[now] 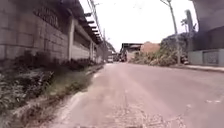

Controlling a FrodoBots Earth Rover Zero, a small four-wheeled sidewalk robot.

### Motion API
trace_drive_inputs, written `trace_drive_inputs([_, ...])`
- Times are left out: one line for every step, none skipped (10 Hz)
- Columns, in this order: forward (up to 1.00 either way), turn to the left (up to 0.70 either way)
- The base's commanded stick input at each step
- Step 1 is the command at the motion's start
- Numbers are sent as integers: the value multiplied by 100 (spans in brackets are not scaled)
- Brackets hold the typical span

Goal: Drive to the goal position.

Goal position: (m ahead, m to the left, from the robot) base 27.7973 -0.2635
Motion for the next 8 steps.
trace_drive_inputs([100,-37])
trace_drive_inputs([100,-33])
trace_drive_inputs([100,0])
trace_drive_inputs([100,0])
trace_drive_inputs([100,0])
trace_drive_inputs([100,0])
trace_drive_inputs([100,0])
trace_drive_inputs([100,0])
